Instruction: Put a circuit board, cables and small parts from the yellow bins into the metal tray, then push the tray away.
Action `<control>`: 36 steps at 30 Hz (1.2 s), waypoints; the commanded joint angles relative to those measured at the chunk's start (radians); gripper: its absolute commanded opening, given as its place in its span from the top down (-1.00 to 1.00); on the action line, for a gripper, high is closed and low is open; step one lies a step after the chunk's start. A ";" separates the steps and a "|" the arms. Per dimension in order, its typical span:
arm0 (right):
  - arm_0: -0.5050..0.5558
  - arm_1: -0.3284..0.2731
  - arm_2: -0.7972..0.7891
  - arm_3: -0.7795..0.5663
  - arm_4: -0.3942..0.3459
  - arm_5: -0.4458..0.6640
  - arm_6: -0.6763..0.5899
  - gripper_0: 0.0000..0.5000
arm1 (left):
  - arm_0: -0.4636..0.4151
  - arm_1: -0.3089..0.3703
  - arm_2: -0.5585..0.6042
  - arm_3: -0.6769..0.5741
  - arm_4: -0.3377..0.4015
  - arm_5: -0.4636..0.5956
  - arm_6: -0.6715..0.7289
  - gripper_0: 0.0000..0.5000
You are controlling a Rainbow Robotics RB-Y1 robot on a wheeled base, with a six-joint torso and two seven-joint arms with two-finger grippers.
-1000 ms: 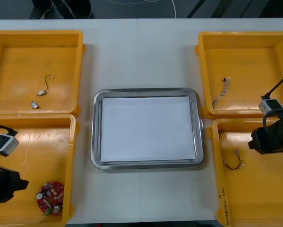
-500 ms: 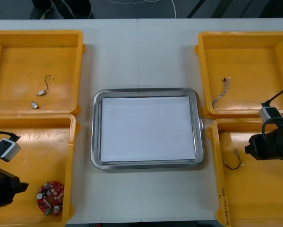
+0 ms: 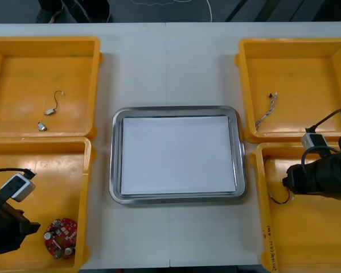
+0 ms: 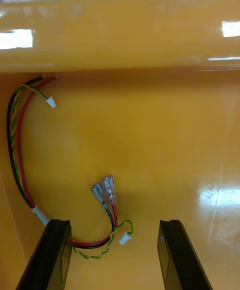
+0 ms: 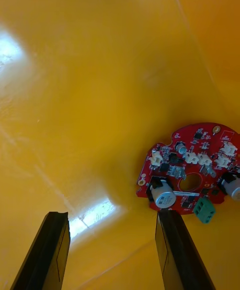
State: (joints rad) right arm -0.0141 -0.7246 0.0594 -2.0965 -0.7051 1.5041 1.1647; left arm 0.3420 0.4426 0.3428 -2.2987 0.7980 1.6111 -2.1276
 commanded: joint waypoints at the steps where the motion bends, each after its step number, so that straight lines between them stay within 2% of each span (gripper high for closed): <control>1: 0.016 0.007 0.043 -0.036 0.055 -0.019 -0.020 -1.00 | 0.058 -0.025 -0.039 -0.007 -0.016 -0.045 -0.029 -1.00; 4: 0.016 0.007 0.073 -0.033 0.093 -0.042 -0.031 -1.00 | 0.063 -0.030 -0.047 -0.007 -0.020 -0.046 -0.034 -1.00; 11: 0.016 0.007 0.091 -0.034 0.105 -0.048 -0.050 -1.00 | 0.088 -0.030 -0.074 -0.004 -0.026 -0.086 -0.048 -1.00; 16: 0.023 0.007 0.122 -0.034 0.147 -0.074 -0.068 -1.00 | 0.106 -0.032 -0.093 -0.002 -0.029 -0.106 -0.057 -1.00; 27: 0.057 0.007 0.142 -0.034 0.177 -0.131 -0.080 -1.00 | 0.123 -0.032 -0.122 0.053 -0.025 -0.186 -0.117 -1.00; 31: 0.071 0.007 0.142 -0.034 0.190 -0.147 -0.080 -1.00 | 0.124 -0.030 -0.117 0.085 0.000 -0.212 -0.153 -1.00; 36: 0.076 0.007 0.146 -0.033 0.197 -0.148 -0.083 -1.00 | 0.124 -0.032 -0.117 0.088 0.000 -0.215 -0.161 -1.00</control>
State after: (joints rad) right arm 0.0399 -0.7242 0.1910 -2.0968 -0.5220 1.3644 1.1040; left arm 0.4313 0.4284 0.2342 -2.2049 0.7886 1.4074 -2.1351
